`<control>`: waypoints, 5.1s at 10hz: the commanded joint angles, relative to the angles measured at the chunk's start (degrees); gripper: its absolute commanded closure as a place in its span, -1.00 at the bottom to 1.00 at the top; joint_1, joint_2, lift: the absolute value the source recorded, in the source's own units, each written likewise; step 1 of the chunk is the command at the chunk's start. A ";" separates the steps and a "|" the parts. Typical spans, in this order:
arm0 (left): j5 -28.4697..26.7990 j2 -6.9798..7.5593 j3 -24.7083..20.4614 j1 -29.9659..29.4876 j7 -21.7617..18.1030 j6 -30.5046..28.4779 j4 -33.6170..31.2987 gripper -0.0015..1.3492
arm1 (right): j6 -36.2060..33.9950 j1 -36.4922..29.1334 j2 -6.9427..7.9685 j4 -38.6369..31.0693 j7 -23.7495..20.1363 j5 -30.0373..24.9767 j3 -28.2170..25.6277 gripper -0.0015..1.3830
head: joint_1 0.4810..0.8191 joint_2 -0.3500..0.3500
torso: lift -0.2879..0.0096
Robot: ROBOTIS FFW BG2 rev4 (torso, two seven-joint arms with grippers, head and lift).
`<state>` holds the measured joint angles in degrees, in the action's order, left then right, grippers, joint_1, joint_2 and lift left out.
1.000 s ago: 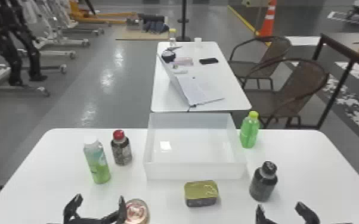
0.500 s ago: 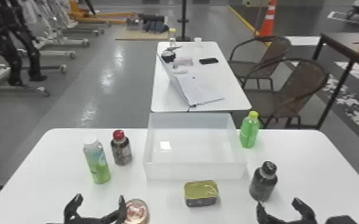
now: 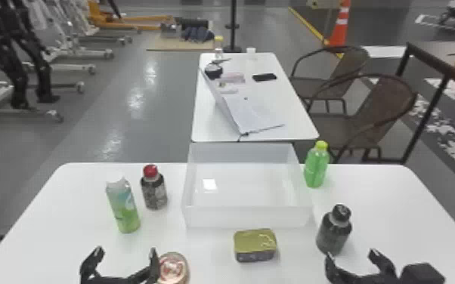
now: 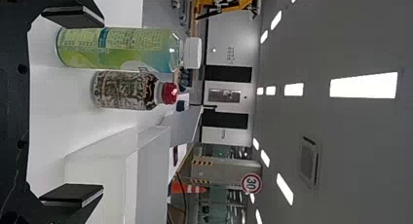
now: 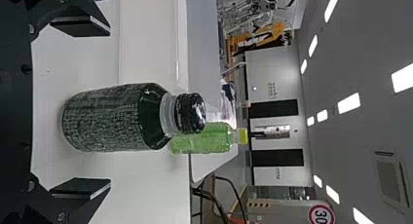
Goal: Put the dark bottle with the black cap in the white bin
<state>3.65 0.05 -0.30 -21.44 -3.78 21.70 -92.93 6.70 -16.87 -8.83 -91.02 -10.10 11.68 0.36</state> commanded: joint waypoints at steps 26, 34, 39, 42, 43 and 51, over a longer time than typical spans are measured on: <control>1.09 -0.20 -1.11 0.61 -1.67 3.17 2.49 -0.84 | -10.48 8.78 0.13 -2.76 -5.63 -3.95 -0.01 0.40 | -0.60 0.00 | 0.26; 2.15 -0.20 -0.58 1.41 -1.67 3.61 3.54 -0.84 | -1.43 26.36 0.83 13.41 -5.63 -2.28 7.11 0.39 | -0.60 0.00 | 0.26; 2.50 -0.20 -0.58 1.32 -1.67 4.05 3.98 -0.84 | 2.88 32.42 1.27 28.53 -6.16 -2.89 9.22 0.39 | -0.60 0.00 | 0.26; 2.50 -0.20 -0.58 1.32 -1.76 4.23 4.07 -0.84 | 6.13 37.08 1.18 33.45 -8.54 -2.72 9.13 0.39 | -0.60 0.00 | 0.26; 2.50 -0.20 -0.58 1.32 -1.76 4.23 4.07 -0.84 | 6.48 37.43 1.18 33.98 -8.54 -2.89 9.13 0.26 | -0.60 0.00 | 0.26; 2.32 -0.20 -0.49 1.41 -1.76 4.93 4.07 -0.84 | 5.08 23.19 0.57 8.49 -4.32 0.53 5.88 -0.82 | -0.60 0.00 | 0.26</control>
<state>6.02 0.05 -0.87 -20.06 -5.53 26.61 -88.86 12.90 9.24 -8.26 -78.05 -14.69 12.24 6.86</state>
